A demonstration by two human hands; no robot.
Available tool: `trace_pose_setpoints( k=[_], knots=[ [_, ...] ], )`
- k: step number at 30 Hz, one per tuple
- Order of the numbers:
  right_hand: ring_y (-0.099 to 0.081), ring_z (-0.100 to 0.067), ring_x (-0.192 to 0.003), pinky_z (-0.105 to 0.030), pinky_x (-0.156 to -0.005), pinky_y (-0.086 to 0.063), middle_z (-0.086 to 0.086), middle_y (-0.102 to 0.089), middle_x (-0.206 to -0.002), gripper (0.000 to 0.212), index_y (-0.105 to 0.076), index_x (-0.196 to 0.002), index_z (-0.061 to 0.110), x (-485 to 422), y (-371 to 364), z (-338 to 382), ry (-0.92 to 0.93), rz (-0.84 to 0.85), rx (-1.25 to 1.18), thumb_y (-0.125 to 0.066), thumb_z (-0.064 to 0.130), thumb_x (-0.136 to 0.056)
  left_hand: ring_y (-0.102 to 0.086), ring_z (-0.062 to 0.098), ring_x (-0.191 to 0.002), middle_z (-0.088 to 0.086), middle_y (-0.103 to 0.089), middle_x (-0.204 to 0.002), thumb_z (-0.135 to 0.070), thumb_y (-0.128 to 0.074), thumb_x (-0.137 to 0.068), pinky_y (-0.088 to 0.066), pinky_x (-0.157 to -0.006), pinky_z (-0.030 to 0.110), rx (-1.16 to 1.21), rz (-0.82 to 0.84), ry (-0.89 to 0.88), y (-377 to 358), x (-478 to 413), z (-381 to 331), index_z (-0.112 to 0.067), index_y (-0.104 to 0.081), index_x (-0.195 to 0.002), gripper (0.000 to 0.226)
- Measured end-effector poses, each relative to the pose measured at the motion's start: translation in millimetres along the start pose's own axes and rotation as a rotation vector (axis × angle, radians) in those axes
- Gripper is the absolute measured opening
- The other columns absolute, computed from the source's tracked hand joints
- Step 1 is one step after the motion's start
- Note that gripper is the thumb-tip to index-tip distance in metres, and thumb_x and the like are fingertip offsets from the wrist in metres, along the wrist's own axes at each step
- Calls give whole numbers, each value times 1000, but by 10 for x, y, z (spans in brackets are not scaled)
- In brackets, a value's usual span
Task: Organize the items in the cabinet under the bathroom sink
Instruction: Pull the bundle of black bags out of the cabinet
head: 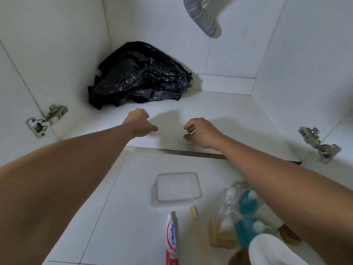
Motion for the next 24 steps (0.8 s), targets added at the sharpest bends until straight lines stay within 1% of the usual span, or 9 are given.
trace_pose_setpoints(
  k=[2,5,6,8,12,15,17,20,24],
  knots=[
    [-60,-21,-105,-26,-85,-44,-8,-61,-119,43,-61,-127,11,-264,-102,66,-12,-3,-34,-73,24,-89,-54,27,-120,9,-53,-136,-40,-81,-79,-50,-98,43,23,-112,39,51,-175,176,-13,-51,-137,70],
    [-57,-22,-116,-26,-88,-43,-9,-54,-136,57,-52,-138,13,-713,-165,153,-60,-63,-129,-74,31,-89,-41,33,-128,11,-42,-141,-41,-82,-75,-39,-104,47,-120,-558,-13,194,-410,276,-16,-44,-133,73],
    [-55,-23,-121,-25,-89,-42,-10,-50,-141,62,-47,-142,14,-872,-179,184,-72,-94,-146,-74,33,-89,-36,36,-132,11,-37,-146,-42,-83,-71,-33,-108,50,-167,-691,-37,251,-478,298,-17,-40,-136,82],
    [-50,-25,-127,-24,-94,-39,-11,-42,-147,75,-36,-149,14,-1175,-199,249,-66,-168,-135,-75,34,-88,-26,38,-141,10,-25,-157,-46,-85,-63,-21,-114,56,-181,-794,-34,368,-680,395,-22,-23,-150,109],
    [-39,-26,-137,-29,-110,-35,-9,-21,-155,99,-18,-156,20,-1680,-251,334,-4,-255,-117,-81,33,-81,-15,38,-149,6,-11,-165,-50,-88,-58,-19,-118,60,-105,-681,32,498,-1145,816,-29,2,-158,136],
    [-22,-27,-148,-35,-116,-28,-8,-4,-160,123,-6,-158,26,-1979,-280,344,-8,-322,-129,-88,45,-69,-32,36,-144,8,-26,-161,-56,-87,-59,-31,-115,57,46,-551,33,387,-1314,1125,-31,10,-158,141],
    [-6,-29,-152,-47,-119,-20,-4,7,-165,135,-2,-157,33,-2162,-242,338,-42,-413,-134,-87,64,-57,-43,36,-136,9,-37,-156,-69,-82,-58,-37,-111,53,54,-518,61,319,-1372,1230,-31,13,-157,143],
    [4,-26,-154,-61,-119,-13,3,11,-166,140,-1,-157,39,-2489,-52,283,-128,-542,-200,-71,89,-46,-45,35,-133,10,-45,-148,-74,-74,-66,-37,-108,53,-74,-481,16,258,-1474,1229,-30,4,-158,128],
    [-15,-22,-152,-54,-121,-20,4,-1,-168,145,5,-157,40,-2952,80,307,-247,-342,-480,-58,100,-41,-46,33,-128,7,-52,-137,-75,-63,-73,-35,-107,53,-168,-459,14,223,-1519,1254,-39,-26,-152,94]
  ],
)
Point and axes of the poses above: each hand's wrist, its own x-axis away from the middle knuckle, its own y-axis out of the back of the hand, z = x × y, the point moved 2 cm from there along -x, towards the middle knuckle
